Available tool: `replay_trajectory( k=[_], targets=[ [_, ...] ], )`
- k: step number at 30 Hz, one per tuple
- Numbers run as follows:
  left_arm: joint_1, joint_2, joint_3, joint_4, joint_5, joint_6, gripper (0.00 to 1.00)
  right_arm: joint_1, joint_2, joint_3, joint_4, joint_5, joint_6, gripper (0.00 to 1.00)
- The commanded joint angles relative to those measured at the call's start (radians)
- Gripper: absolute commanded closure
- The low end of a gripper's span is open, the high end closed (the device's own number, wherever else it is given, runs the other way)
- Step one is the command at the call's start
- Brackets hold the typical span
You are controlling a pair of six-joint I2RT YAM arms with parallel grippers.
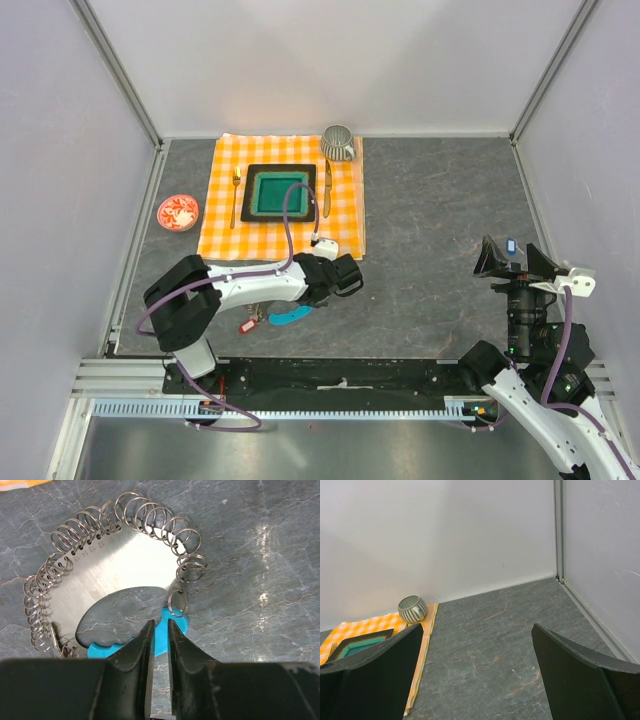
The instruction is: Put the keys on the keyring
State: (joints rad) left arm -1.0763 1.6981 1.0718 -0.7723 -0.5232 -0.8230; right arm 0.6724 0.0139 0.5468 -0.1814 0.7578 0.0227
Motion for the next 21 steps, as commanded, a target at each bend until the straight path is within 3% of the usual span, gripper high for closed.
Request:
replay_trajectory(
  k=[1,10,21],
  targets=[
    [0.007,-0.049,-0.021,0.027,-0.031,-0.088,0.76,0.007,-0.008,0.027,0.007,0.002,0.005,0.02],
    [0.021,-0.147,-0.091,0.143,-0.012,-0.169,0.57,0.006,-0.009,0.03,0.0,0.005,0.006,0.02],
    [0.081,-0.088,-0.121,0.237,0.094,-0.14,0.67,0.006,-0.009,0.031,-0.003,0.008,0.008,0.02]
  ],
)
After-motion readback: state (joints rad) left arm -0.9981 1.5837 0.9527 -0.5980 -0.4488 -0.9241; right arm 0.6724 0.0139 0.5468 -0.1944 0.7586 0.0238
